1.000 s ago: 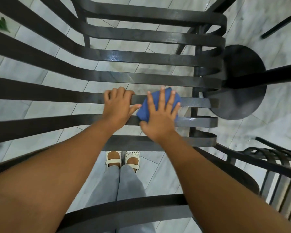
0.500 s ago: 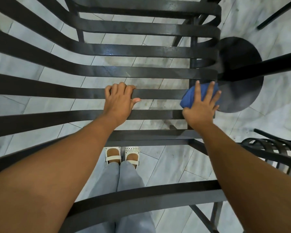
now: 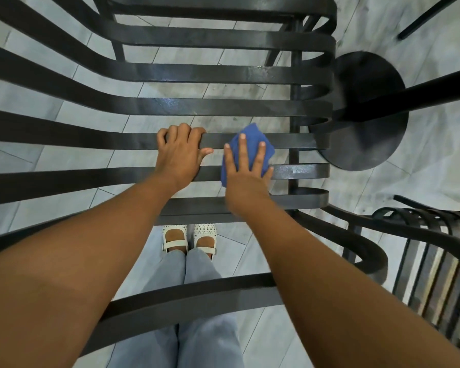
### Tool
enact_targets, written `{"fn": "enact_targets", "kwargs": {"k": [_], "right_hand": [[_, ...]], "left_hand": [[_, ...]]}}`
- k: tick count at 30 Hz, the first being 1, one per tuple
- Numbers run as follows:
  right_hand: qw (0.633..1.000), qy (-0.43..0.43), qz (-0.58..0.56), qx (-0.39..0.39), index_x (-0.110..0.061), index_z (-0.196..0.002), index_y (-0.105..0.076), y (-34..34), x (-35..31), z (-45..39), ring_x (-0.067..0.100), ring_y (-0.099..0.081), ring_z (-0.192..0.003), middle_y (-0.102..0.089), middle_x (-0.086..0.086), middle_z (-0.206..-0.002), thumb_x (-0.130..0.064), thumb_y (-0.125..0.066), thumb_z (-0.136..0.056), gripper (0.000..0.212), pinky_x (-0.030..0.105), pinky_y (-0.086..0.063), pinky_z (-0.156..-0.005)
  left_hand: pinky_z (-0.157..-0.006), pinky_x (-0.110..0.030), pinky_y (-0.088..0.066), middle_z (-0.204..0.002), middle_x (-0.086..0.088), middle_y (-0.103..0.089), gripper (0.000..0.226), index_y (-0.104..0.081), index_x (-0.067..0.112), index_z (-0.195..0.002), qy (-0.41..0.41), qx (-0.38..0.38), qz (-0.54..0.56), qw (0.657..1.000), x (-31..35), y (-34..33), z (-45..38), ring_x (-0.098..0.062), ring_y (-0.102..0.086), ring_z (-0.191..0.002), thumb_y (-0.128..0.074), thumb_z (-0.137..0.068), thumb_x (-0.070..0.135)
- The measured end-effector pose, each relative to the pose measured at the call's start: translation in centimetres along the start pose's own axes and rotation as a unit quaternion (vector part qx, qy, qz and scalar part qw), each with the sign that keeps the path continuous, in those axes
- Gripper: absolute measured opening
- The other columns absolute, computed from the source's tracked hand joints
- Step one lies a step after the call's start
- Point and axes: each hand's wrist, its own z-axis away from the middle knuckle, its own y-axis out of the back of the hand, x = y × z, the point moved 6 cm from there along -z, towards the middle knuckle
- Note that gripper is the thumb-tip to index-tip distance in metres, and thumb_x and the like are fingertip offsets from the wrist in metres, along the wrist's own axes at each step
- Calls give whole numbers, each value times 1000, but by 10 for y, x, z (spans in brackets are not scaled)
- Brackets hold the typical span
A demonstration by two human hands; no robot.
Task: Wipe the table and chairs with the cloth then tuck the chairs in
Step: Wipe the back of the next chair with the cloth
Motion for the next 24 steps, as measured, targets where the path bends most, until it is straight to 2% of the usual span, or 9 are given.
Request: {"fn": "enact_targets", "kwargs": {"k": [2, 5, 9, 12, 15, 18, 20, 21, 24], "right_hand": [[999, -40, -14, -15, -24, -144, 27, 4, 20, 7, 44, 32, -133, 42, 7, -146, -9, -67, -82, 113, 63, -6, -112], [998, -35, -37, -43, -23, -141, 33, 7, 14, 15, 43, 33, -134, 43, 9, -145, -10, -66, -83, 115, 63, -4, -111], [996, -27, 48, -75, -32, -134, 40, -7, 1, 16, 49, 36, -129, 49, 13, -139, -21, -76, -76, 131, 72, 5, -102], [990, 16, 122, -64, -29, -139, 35, -16, -22, 12, 52, 30, -131, 46, 14, -142, -26, -71, -81, 120, 70, 6, -102], [990, 46, 126, -51, -20, -142, 31, -26, -43, 14, 48, 22, -136, 40, 7, -148, -26, -65, -88, 110, 66, 1, -106], [991, 56, 123, -5, -25, -139, 34, -21, -25, 10, 43, 28, -136, 42, 2, -147, -43, -49, -94, 97, 69, 4, -104], [989, 91, 118, 0, -30, -140, 33, -20, -12, 6, 40, 29, -137, 41, -1, -147, -53, -36, -96, 85, 68, 3, -105], [986, 107, 124, -6, -32, -139, 33, -22, -6, 6, 40, 29, -137, 41, -1, -147, -55, -38, -94, 88, 68, 1, -106], [986, 87, 139, -34, -31, -134, 40, -24, 23, 4, 42, 32, -134, 46, 2, -144, -48, -70, -78, 124, 71, -2, -106]], "left_hand": [[-96, -42, -21, -114, -16, -49, 44, -50, 11, -126, 0, -13, -5, 1000, 1, 0, 0, -35, -42, -106, -46, -95, 42], [-97, -42, -21, -116, -16, -49, 46, -49, 11, -128, 5, -16, 0, 1000, 3, 3, 0, -34, -42, -108, -45, -95, 42], [-96, -43, -20, -115, -17, -49, 46, -50, 10, -127, 11, -21, 7, 1000, 2, 3, 0, -36, -42, -108, -46, -94, 42], [-94, -44, -21, -112, -19, -50, 44, -52, 8, -124, 6, -7, 8, 1000, 1, 2, 1, -37, -44, -105, -47, -94, 41], [-89, -42, -20, -106, -20, -53, 50, -56, 8, -118, 5, 1, -7, 1000, 1, 1, 2, -38, -47, -99, -36, -92, 45], [-84, -41, -19, -97, -20, -56, 52, -59, 7, -111, -3, 7, -16, 1000, 3, 3, 1, -38, -52, -90, -34, -90, 47], [-85, -41, -19, -99, -20, -55, 51, -59, 7, -112, -2, 2, -16, 1000, 3, 3, 1, -38, -51, -92, -37, -90, 47], [-86, -41, -19, -101, -20, -54, 49, -58, 7, -114, -1, -3, -16, 1000, 2, 2, 1, -39, -50, -94, -39, -91, 47], [-90, -43, -21, -107, -19, -52, 44, -55, 8, -120, 1, 0, -13, 1000, 1, 3, 1, -38, -46, -100, -47, -93, 42]]}}
